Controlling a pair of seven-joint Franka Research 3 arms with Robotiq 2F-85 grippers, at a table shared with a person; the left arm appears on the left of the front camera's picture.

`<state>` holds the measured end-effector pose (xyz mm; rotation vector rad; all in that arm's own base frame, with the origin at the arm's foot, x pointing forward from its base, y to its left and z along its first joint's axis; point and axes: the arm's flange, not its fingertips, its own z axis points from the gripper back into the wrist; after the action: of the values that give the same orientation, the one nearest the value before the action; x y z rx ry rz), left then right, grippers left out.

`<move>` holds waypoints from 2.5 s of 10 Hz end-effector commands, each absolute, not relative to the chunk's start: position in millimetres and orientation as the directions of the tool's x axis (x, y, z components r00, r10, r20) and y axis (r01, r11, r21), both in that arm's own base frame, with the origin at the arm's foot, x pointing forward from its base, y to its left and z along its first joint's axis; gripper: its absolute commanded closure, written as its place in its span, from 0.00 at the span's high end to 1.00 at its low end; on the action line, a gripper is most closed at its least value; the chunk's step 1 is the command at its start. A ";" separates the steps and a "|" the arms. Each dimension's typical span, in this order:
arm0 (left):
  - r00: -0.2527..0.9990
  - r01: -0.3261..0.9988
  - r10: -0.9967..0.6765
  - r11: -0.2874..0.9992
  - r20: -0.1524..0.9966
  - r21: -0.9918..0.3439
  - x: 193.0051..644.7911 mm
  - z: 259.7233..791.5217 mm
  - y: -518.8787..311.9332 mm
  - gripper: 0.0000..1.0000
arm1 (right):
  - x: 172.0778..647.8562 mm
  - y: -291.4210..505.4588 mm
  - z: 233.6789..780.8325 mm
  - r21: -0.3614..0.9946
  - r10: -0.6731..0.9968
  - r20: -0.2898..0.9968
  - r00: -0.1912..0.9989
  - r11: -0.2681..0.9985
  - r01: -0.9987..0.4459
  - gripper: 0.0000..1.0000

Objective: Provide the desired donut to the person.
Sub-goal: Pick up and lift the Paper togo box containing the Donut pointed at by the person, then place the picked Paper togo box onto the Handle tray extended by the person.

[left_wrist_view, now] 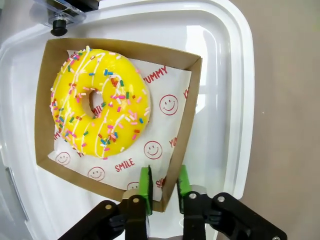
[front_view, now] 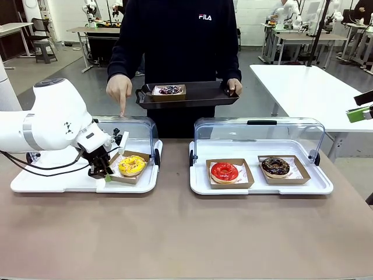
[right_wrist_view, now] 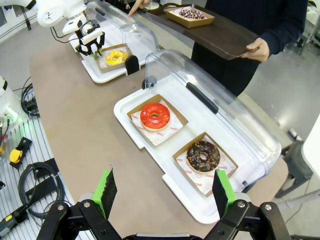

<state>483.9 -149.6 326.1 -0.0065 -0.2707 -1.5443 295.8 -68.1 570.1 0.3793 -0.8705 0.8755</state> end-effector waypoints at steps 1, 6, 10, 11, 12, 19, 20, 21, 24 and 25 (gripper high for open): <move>0.009 0.989 -0.986 0.033 0.165 0.143 490.2 327.3 -149.8 0.00 | 297.2 -66.8 567.3 -0.044 0.499 0.803 0.326 0.595 -0.802 1.00; -0.051 0.984 -0.986 -0.024 0.155 0.174 449.0 353.1 -155.7 0.00 | 297.2 -66.8 567.3 -0.044 0.499 0.803 0.326 0.595 -0.802 1.00; -0.145 0.962 -0.978 -0.103 0.153 0.254 347.9 393.2 -147.0 0.00 | 297.2 -66.8 567.3 -0.044 0.499 0.803 0.326 0.595 -0.802 1.00; -0.176 0.949 -0.971 -0.124 0.162 0.290 321.5 399.2 -141.4 0.00 | 297.2 -66.8 567.3 -0.044 0.499 0.803 0.326 0.595 -0.802 1.00; -0.199 0.936 -0.967 -0.138 0.162 0.325 293.4 403.7 -134.8 0.00 | 297.2 -66.8 567.3 -0.044 0.499 0.803 0.326 0.595 -0.802 1.00; -0.259 0.886 -0.958 -0.186 0.121 0.426 246.8 465.7 -103.2 0.00 | 297.2 -66.8 567.3 -0.044 0.499 0.803 0.326 0.595 -0.802 1.00; -0.220 0.846 -0.967 -0.122 0.131 0.519 298.4 543.9 -136.2 0.00 | 297.2 -66.8 567.3 -0.044 0.499 0.803 0.326 0.595 -0.802 1.00; -0.220 0.846 -0.967 -0.122 0.131 0.519 298.4 543.9 -136.2 0.00 | 297.2 -66.8 567.3 -0.044 0.499 0.803 0.326 0.595 -0.802 1.00; -0.220 0.846 -0.967 -0.122 0.131 0.519 298.4 543.9 -136.2 0.00 | 297.2 -66.8 567.3 -0.044 0.499 0.803 0.326 0.595 -0.802 1.00; -0.220 0.846 -0.967 -0.122 0.131 0.519 298.4 543.9 -136.2 0.00 | 297.2 -66.8 567.3 -0.044 0.499 0.803 0.326 0.595 -0.802 1.00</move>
<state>295.9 -132.4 544.6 0.2604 -0.5714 -1.7251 295.8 -68.1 570.2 0.3792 -0.8704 0.8756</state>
